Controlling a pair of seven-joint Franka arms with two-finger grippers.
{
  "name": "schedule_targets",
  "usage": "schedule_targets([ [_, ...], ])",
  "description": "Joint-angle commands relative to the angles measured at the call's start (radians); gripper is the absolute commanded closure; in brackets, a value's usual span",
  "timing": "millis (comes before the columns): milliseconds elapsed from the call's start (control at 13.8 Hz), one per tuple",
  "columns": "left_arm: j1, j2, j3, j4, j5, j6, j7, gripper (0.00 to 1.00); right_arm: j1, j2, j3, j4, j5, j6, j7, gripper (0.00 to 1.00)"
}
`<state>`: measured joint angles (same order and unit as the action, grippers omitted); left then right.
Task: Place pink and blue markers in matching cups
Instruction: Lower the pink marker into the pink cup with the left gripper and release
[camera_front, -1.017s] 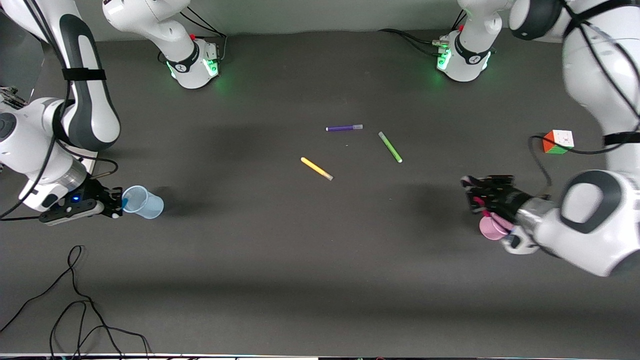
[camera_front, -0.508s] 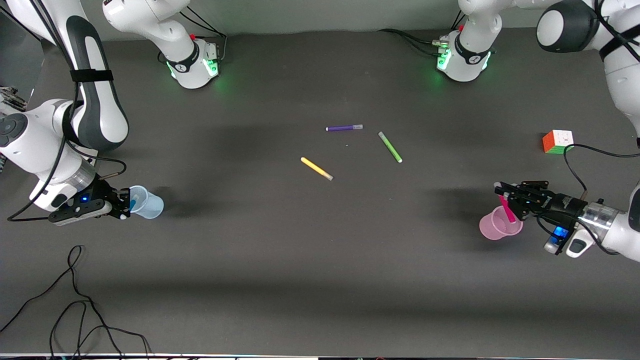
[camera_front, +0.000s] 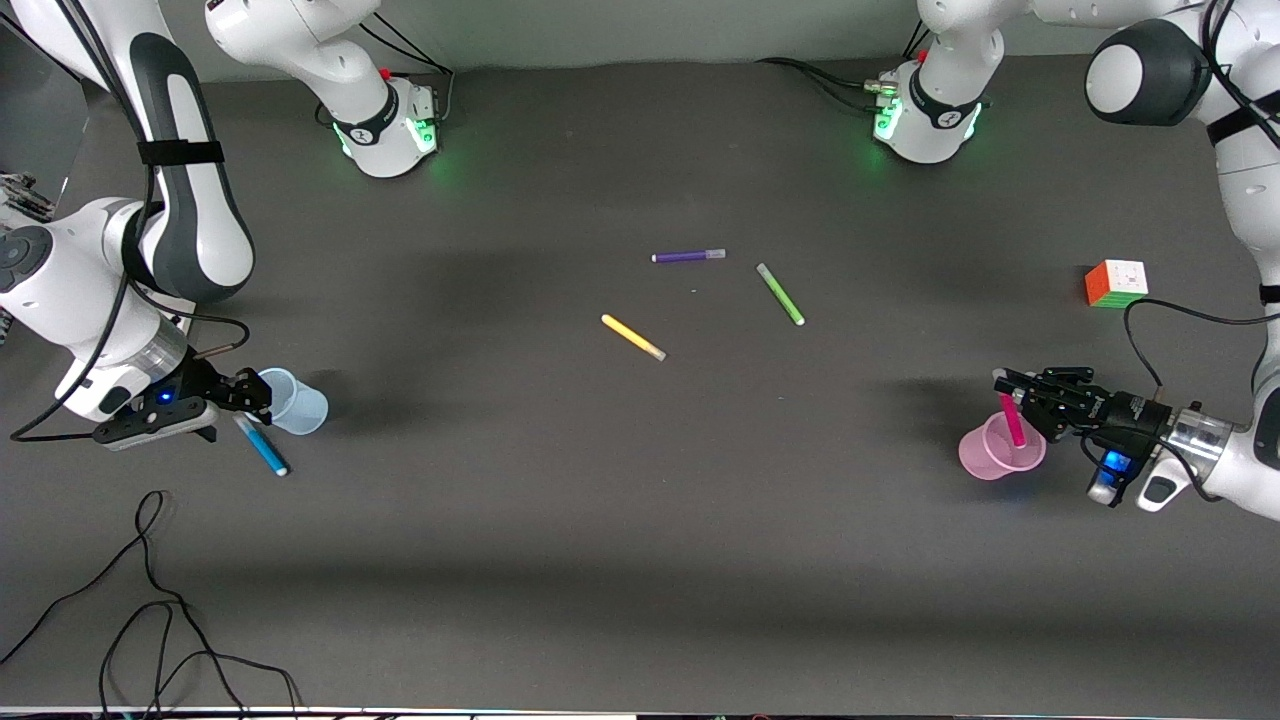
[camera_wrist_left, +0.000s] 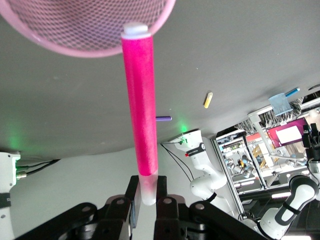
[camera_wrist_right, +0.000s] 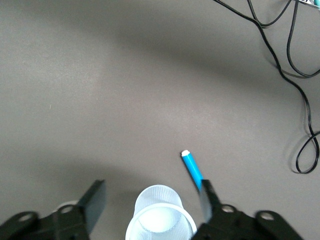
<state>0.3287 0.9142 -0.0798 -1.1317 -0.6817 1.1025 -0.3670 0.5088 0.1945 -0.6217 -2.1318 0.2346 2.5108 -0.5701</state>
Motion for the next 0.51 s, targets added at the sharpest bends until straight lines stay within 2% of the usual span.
schedule_targets([
  [0, 0.012, 0.017, 0.011, -0.016, -0.019, 0.002, 0.062, 1.00, 0.000, -0.012, -0.003, -0.010, 0.022, 0.006, -0.037, 0.00],
  [218, 0.013, 0.037, 0.017, -0.017, -0.018, 0.003, 0.114, 1.00, -0.006, 0.014, -0.003, 0.015, -0.001, 0.006, -0.069, 0.00],
  [436, 0.018, 0.051, 0.018, -0.017, -0.015, 0.051, 0.143, 1.00, -0.036, 0.193, -0.003, 0.148, -0.003, 0.005, -0.274, 0.00],
])
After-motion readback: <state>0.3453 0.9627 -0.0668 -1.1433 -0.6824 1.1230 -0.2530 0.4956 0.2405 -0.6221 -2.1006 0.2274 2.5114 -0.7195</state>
